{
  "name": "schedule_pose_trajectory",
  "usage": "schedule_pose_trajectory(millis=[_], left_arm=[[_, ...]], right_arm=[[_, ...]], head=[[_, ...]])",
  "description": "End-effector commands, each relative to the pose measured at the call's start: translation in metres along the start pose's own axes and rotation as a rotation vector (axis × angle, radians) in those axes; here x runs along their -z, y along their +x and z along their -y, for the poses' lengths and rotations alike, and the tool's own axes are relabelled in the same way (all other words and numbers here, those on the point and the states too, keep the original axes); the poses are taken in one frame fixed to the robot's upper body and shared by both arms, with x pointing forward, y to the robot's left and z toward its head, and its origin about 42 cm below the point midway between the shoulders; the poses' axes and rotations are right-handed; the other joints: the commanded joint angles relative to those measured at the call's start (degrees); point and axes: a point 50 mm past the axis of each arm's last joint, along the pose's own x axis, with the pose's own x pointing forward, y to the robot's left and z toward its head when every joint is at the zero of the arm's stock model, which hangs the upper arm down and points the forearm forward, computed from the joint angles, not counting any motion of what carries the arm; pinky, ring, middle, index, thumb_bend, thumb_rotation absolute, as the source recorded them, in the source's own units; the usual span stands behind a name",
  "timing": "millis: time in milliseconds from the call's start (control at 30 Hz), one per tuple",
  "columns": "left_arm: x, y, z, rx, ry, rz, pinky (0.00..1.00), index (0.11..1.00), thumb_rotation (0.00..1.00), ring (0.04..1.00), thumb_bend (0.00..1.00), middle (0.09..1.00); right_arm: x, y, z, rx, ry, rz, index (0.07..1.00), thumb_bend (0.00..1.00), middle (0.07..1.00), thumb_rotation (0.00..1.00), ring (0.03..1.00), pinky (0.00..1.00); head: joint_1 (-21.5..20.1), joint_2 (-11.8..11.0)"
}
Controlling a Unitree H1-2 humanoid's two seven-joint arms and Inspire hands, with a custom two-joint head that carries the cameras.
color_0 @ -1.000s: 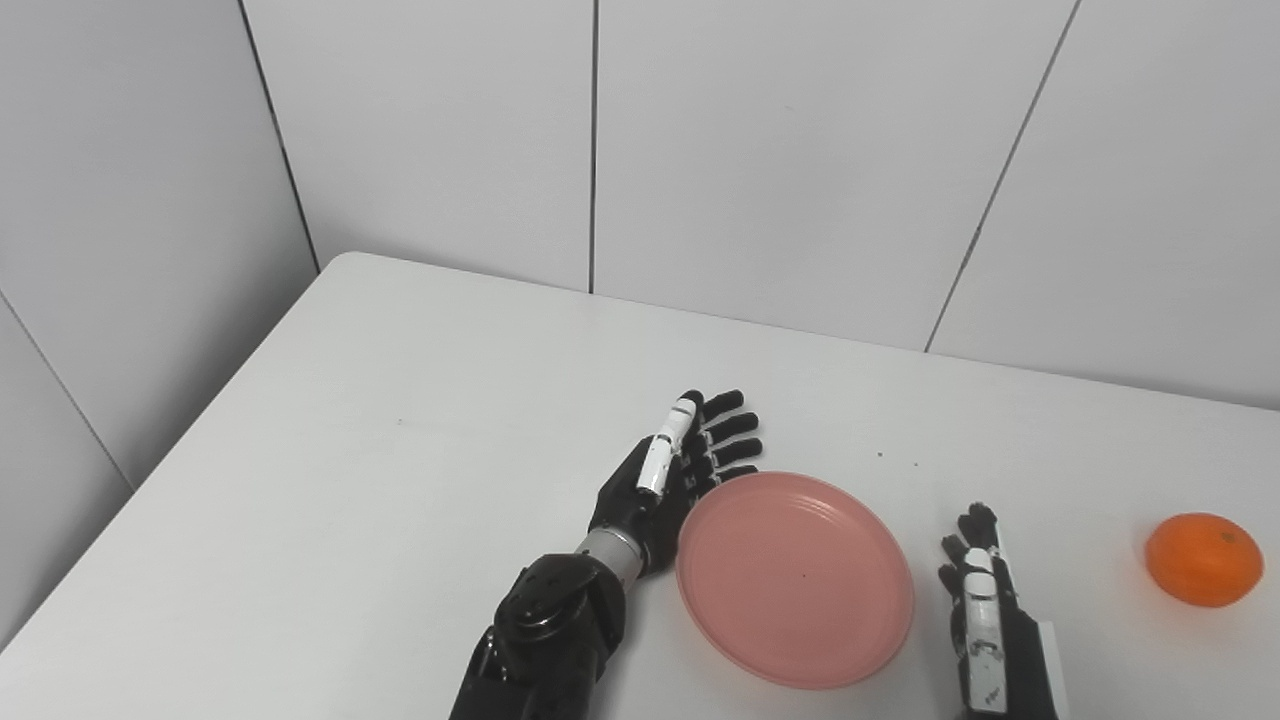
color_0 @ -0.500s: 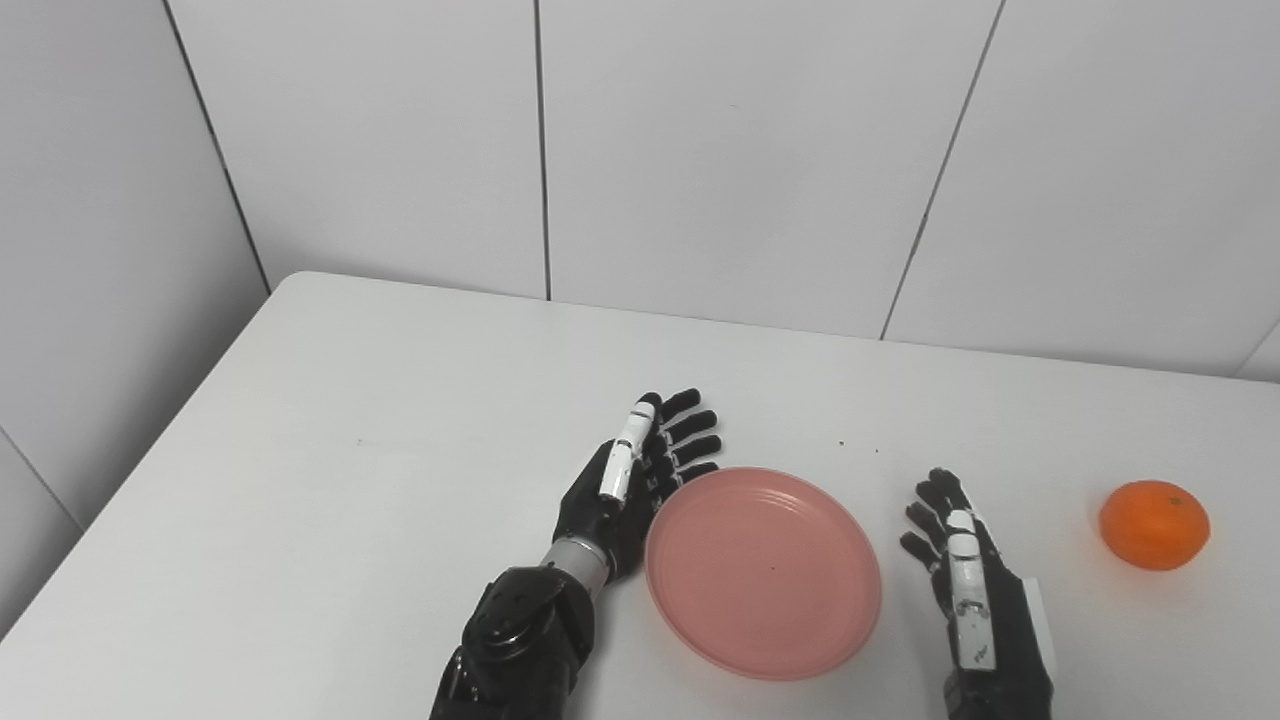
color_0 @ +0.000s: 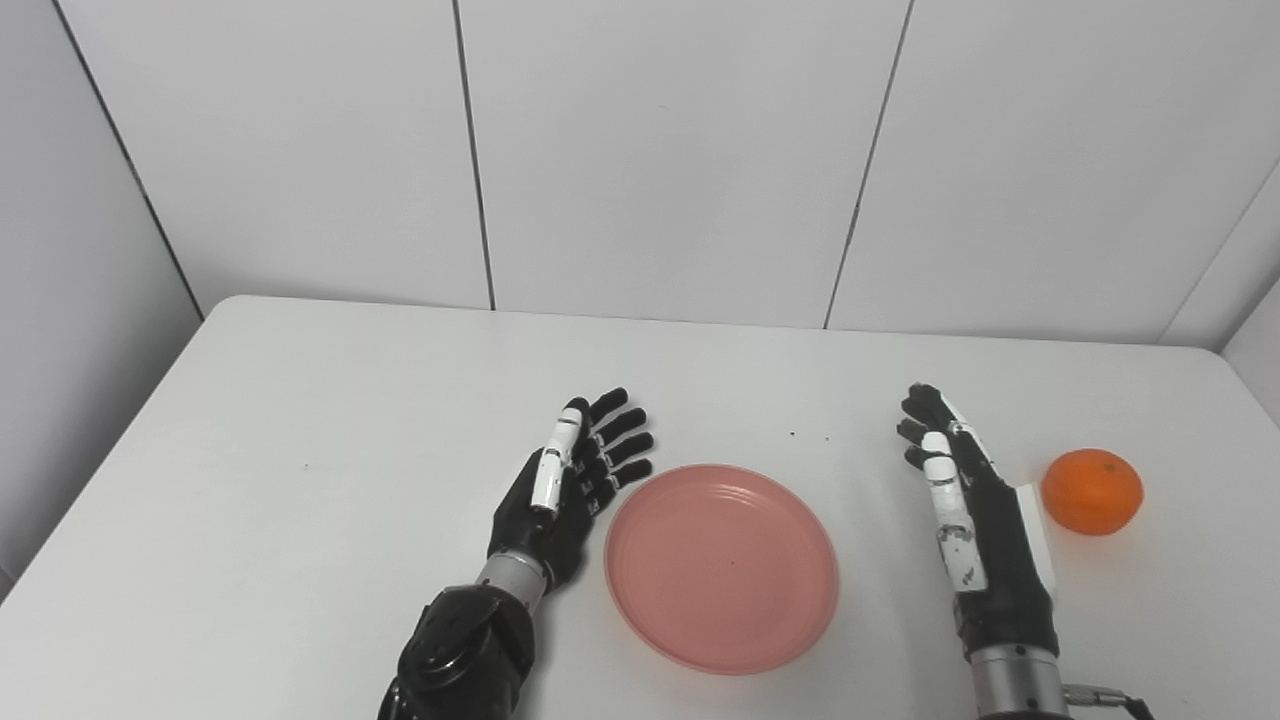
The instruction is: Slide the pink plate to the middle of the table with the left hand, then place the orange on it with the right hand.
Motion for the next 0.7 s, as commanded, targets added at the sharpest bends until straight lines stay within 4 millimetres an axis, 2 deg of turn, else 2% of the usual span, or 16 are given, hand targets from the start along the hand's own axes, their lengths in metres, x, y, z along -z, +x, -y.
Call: schedule_pose_trajectory(millis=[0,100,267,467,533,633,667], left_arm=[[-0.005,-0.001,0.002,0.021,-0.003,0.026,0.81,0.836,1.00,0.832,0.38,0.845],[-0.005,-0.001,0.000,0.024,-0.002,0.028,0.81,0.838,1.00,0.833,0.37,0.846],[-0.002,-0.002,-0.006,0.032,-0.003,0.024,0.82,0.844,1.00,0.841,0.38,0.853],[0.001,-0.005,-0.015,0.023,-0.022,0.017,0.81,0.836,1.00,0.834,0.37,0.845],[0.000,-0.004,-0.017,0.024,-0.027,0.017,0.81,0.837,1.00,0.832,0.37,0.844],[0.001,-0.004,-0.021,0.029,-0.032,0.016,0.82,0.839,1.00,0.832,0.36,0.843],[0.001,-0.004,-0.022,0.030,-0.032,0.014,0.82,0.839,1.00,0.832,0.36,0.843]], right_arm=[[-0.021,0.009,0.006,0.050,-0.033,0.083,0.847,0.34,0.854,1.00,0.835,0.81],[-0.031,0.014,0.017,0.059,-0.127,0.127,0.847,0.44,0.850,0.94,0.835,0.78],[-0.039,0.020,0.037,0.103,-0.296,0.157,0.833,0.55,0.833,0.92,0.819,0.75],[-0.043,0.023,0.055,0.162,-0.466,0.170,0.829,0.68,0.818,0.90,0.799,0.73],[-0.045,0.025,0.060,0.181,-0.496,0.179,0.827,0.70,0.812,0.84,0.794,0.73],[-0.047,0.029,0.068,0.205,-0.524,0.173,0.836,0.75,0.819,0.68,0.807,0.76],[-0.048,0.031,0.072,0.213,-0.538,0.171,0.837,0.76,0.820,0.68,0.808,0.77]], head=[[-0.63,-0.07],[-1.27,-0.26],[-2.17,-0.64],[-6.10,-1.62],[-6.80,-1.78],[-7.69,-2.07],[-8.52,-2.32]])
